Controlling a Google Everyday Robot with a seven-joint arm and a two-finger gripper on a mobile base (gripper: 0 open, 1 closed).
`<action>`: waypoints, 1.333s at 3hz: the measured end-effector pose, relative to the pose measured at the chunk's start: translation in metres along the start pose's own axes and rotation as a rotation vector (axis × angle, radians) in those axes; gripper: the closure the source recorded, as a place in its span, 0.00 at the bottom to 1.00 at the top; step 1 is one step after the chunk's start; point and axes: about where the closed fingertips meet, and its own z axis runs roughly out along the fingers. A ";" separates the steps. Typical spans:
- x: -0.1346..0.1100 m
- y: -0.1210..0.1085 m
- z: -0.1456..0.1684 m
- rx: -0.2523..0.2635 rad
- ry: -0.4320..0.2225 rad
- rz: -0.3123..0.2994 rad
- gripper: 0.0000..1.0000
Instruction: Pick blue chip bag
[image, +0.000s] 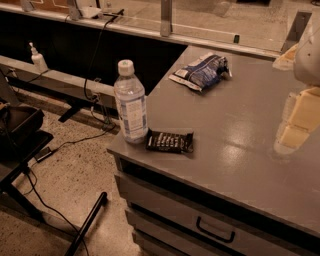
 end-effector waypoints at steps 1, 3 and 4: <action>-0.002 -0.006 0.001 0.006 -0.017 0.004 0.00; -0.019 -0.077 0.022 0.056 -0.134 0.050 0.00; -0.039 -0.129 0.049 0.095 -0.163 0.089 0.00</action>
Offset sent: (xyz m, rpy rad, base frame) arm 0.0631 -0.0018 0.0043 0.1714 -0.0744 -0.0093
